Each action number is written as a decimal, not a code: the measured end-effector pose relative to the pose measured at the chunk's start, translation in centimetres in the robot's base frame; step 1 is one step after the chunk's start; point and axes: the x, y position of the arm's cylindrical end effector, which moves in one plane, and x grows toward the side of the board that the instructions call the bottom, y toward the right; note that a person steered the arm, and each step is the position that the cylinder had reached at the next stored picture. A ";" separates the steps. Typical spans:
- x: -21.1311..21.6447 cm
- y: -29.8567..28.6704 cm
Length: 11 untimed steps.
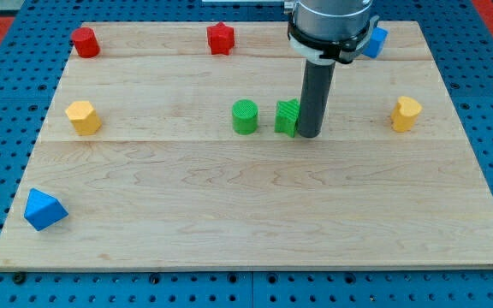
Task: Slide the blue triangle below the yellow hexagon
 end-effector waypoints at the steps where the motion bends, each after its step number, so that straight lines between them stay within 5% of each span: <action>1: 5.4 -1.3; 6: 17.4 -38.3; 9: 6.7 -32.6; 11: 5.8 -38.4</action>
